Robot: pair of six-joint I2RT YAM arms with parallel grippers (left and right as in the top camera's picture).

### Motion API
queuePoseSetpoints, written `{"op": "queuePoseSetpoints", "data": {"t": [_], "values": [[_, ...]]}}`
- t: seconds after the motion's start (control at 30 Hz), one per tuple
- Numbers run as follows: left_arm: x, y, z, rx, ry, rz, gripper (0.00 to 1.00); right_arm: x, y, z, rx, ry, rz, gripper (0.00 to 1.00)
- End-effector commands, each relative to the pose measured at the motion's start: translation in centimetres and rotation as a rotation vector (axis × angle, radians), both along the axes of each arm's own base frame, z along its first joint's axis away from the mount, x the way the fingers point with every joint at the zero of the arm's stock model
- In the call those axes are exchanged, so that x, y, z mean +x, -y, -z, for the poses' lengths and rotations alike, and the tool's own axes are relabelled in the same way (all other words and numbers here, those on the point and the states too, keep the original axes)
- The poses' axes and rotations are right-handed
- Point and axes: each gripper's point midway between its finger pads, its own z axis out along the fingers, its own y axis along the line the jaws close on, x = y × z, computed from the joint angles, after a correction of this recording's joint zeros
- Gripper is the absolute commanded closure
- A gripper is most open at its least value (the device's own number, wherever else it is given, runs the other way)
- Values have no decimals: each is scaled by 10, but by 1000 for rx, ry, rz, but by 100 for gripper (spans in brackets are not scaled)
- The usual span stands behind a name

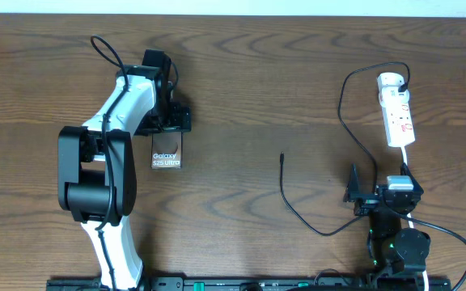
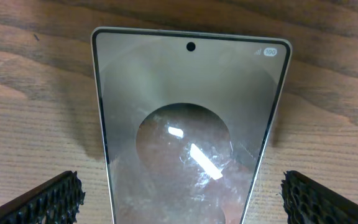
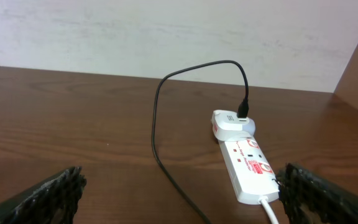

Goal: Plug charger to phone and switch on socket

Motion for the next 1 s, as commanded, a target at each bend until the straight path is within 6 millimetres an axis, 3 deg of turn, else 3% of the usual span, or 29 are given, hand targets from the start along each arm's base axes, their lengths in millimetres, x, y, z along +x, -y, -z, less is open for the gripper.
{"op": "queuePoseSetpoints", "data": {"t": [0.0,0.97], "values": [[-8,-4,13,17,-35,16,2,0,-3,0,-11,0,-9,1],[-16,-4,25,17,-42,15,2,0,-3,0,-11,0,-9,1]]}}
